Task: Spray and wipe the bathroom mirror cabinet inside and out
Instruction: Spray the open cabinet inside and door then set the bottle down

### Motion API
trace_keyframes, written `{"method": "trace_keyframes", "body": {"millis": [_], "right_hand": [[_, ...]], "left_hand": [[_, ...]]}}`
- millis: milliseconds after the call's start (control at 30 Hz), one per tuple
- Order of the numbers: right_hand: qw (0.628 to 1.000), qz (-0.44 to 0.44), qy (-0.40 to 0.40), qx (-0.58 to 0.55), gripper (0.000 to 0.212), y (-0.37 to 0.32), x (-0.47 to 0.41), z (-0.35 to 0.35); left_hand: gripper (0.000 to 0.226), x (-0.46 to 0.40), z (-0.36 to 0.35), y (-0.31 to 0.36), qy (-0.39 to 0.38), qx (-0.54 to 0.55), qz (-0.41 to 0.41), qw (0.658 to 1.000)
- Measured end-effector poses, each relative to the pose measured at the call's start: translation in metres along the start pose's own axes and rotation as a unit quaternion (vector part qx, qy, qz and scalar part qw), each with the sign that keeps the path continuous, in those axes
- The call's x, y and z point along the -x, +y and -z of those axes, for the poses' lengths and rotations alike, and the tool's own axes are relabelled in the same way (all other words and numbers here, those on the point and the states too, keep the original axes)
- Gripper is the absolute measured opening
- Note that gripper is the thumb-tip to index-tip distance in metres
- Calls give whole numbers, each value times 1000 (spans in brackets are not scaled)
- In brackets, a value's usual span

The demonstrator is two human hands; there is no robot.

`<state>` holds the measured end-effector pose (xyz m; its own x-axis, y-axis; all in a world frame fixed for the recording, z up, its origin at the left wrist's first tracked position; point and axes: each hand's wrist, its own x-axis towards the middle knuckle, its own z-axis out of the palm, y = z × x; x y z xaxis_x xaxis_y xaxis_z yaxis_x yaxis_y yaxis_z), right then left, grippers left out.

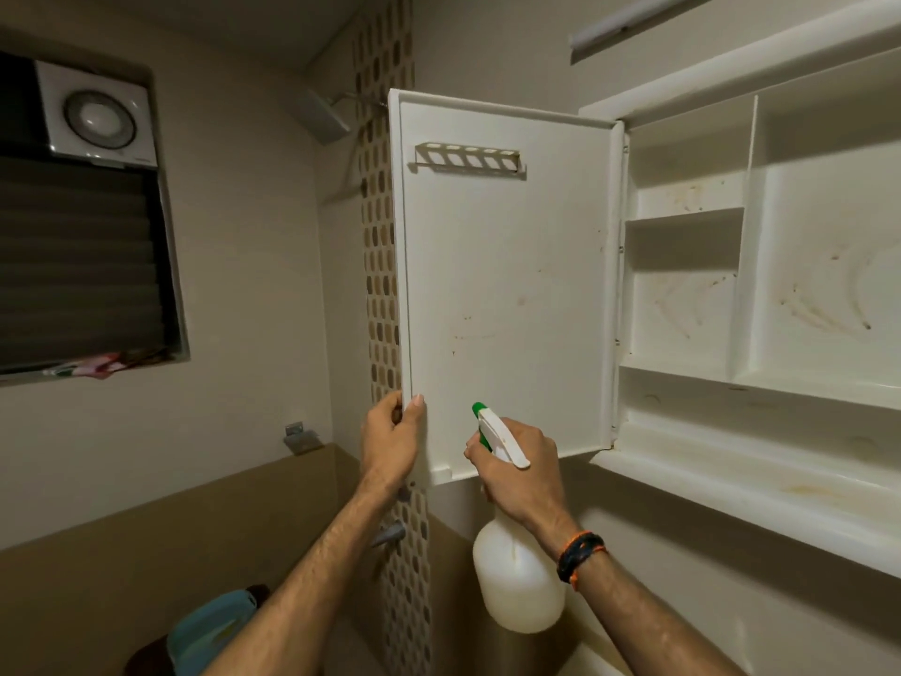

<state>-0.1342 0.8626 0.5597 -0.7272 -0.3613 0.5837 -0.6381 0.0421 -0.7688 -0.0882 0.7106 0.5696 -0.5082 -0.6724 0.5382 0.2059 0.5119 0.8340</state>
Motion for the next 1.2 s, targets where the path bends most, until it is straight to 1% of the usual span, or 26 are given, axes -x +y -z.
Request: {"method": "trace_keyframes", "body": {"millis": [133, 267, 400, 500, 767, 867, 1067, 1200], "right_hand": [[999, 26, -10, 18, 21, 4, -9, -1], [998, 38, -40, -10, 23, 2, -13, -2], [997, 48, -60, -24, 30, 6, -13, -1], [996, 64, -62, -12, 35, 11, -13, 0], [995, 69, -75, -26, 27, 18, -15, -5], [995, 73, -72, -19, 29, 18, -17, -8], [995, 72, -65, -15, 33, 19, -16, -5], [997, 64, -37, -8, 39, 22, -17, 7]], "left_hand": [[27, -4, -1, -5, 5, -12, -1, 1000], [27, -3, -3, -4, 25, -19, 2, 999], [18, 0, -5, -1, 38, -24, 20, 999], [19, 2, -7, 1, 48, -40, 31, 998], [20, 9, -8, 7, 68, -62, 25, 995], [24, 11, -8, 6, 68, -64, 24, 995], [23, 11, -9, 5, 70, -54, 32, 996], [25, 12, -8, 6, 69, -57, 38, 995]]}}
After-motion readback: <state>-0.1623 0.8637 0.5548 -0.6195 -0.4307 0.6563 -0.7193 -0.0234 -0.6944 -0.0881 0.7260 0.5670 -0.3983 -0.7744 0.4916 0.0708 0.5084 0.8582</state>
